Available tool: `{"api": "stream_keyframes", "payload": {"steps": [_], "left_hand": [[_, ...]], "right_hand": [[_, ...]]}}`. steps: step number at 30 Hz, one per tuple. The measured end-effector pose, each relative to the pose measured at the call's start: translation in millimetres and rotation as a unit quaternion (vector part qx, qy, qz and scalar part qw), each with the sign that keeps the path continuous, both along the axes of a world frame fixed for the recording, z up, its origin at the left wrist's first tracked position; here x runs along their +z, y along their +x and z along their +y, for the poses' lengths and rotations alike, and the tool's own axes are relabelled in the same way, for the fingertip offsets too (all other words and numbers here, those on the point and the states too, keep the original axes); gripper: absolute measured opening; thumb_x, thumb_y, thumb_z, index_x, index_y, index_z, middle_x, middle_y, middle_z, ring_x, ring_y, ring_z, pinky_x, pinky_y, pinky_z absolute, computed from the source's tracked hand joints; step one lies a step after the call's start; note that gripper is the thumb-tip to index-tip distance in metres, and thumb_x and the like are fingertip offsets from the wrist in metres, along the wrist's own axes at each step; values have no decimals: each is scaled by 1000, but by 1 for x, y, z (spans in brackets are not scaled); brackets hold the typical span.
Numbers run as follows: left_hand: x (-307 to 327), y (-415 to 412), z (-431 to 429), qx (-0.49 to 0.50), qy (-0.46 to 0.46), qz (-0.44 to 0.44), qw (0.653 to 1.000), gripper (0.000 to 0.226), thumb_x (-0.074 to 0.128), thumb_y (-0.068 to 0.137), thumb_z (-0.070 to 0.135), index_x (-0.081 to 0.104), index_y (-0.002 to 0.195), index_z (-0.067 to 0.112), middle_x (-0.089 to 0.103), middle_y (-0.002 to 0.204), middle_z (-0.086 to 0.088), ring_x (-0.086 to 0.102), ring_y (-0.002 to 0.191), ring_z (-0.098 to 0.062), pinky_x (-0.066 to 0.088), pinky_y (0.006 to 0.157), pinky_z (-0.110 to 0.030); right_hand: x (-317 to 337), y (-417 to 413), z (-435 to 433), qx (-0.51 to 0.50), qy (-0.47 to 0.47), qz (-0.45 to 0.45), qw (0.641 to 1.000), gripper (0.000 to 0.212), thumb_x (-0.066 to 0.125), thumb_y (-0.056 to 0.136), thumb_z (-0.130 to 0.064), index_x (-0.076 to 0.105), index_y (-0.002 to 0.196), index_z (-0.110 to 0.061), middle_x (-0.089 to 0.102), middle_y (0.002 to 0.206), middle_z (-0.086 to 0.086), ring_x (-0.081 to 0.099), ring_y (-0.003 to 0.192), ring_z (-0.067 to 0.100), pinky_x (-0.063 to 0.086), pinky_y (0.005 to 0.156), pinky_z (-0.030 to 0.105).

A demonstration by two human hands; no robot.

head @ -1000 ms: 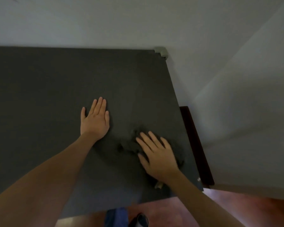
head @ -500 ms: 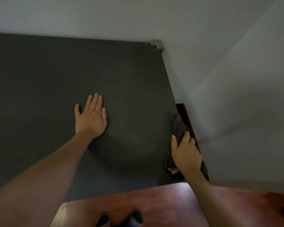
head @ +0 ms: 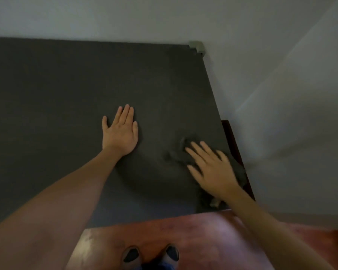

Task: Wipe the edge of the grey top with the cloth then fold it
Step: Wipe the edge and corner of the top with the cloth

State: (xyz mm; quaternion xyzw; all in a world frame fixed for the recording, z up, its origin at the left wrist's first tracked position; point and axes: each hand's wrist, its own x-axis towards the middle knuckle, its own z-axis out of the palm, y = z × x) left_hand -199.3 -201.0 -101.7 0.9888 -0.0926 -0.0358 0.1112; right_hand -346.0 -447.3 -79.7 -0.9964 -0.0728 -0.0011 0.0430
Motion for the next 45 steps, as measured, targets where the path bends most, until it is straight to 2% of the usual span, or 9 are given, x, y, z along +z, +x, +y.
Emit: {"api": "stream_keyframes", "payload": {"steps": [6, 14, 19, 21, 27, 31, 34, 40, 45], "left_hand": [[-2, 4, 2, -3, 4, 12, 1000, 58, 9, 92, 42, 5, 146, 21, 5, 158, 6, 0, 145, -11, -1, 114, -52], [2, -10, 40, -78, 13, 23, 997, 54, 10, 94, 42, 4, 146, 28, 3, 158, 10, -1, 144, -8, -1, 115, -47], [1, -41, 95, -33, -3, -18, 999, 51, 16, 95, 39, 14, 145, 30, 13, 157, 10, 8, 144, -9, 3, 115, -46], [1, -44, 100, -32, -10, -28, 999, 50, 18, 95, 36, 18, 145, 28, 18, 156, 8, 12, 144, -10, 6, 115, -48], [0, -46, 102, -35, -31, -30, 998, 48, 22, 96, 31, 22, 144, 27, 22, 155, 8, 15, 144, -11, 7, 114, -48], [1, -45, 100, -29, -40, -26, 998, 48, 22, 96, 30, 23, 144, 26, 22, 155, 8, 16, 144, -11, 6, 115, -45], [1, -43, 100, -29, -35, -20, 999, 48, 22, 96, 30, 22, 144, 25, 21, 156, 8, 14, 144, -11, 6, 115, -46], [1, -44, 98, -28, -32, -17, 999, 48, 24, 96, 29, 23, 144, 25, 20, 156, 7, 14, 144, -10, 7, 115, -48], [5, -42, 95, -14, -39, -1, 999, 48, 24, 96, 28, 22, 144, 25, 19, 156, 7, 11, 144, -10, 6, 115, -48]], "right_hand": [[-4, -11, -25, -258, 32, 18, 966, 52, 37, 97, -34, 35, 140, -5, 32, 150, 18, 27, 139, 35, 33, 109, 53], [1, -22, 35, 84, -18, 8, 996, 45, 38, 89, -46, 49, 131, -33, 49, 141, -3, 43, 132, 23, 37, 101, 47], [8, 65, 27, -235, 49, 30, 970, 48, 32, 96, -39, 34, 142, -22, 27, 155, 1, 19, 142, 26, 20, 110, 53], [3, 83, 70, -214, 47, 15, 976, 49, 32, 97, -38, 36, 140, -17, 26, 155, 2, 17, 143, 25, 20, 111, 50], [0, -17, 148, 114, 17, 12, 993, 45, 35, 91, -40, 51, 130, -27, 50, 140, -7, 47, 128, 18, 44, 94, 39], [1, -45, 71, -54, -16, 12, 998, 46, 35, 89, -41, 50, 130, -29, 50, 140, -6, 51, 120, 26, 45, 86, 46], [0, -37, 102, -210, 8, 8, 978, 48, 41, 86, -39, 54, 128, -18, 50, 141, 1, 50, 118, 32, 44, 84, 53], [-2, -61, 213, 31, 54, -1, 998, 47, 40, 82, -44, 53, 126, -32, 55, 136, -11, 58, 113, 18, 51, 80, 38], [4, -57, 92, -165, 15, 17, 986, 45, 41, 91, -41, 46, 134, -30, 44, 145, -8, 48, 124, 23, 44, 88, 47]]}}
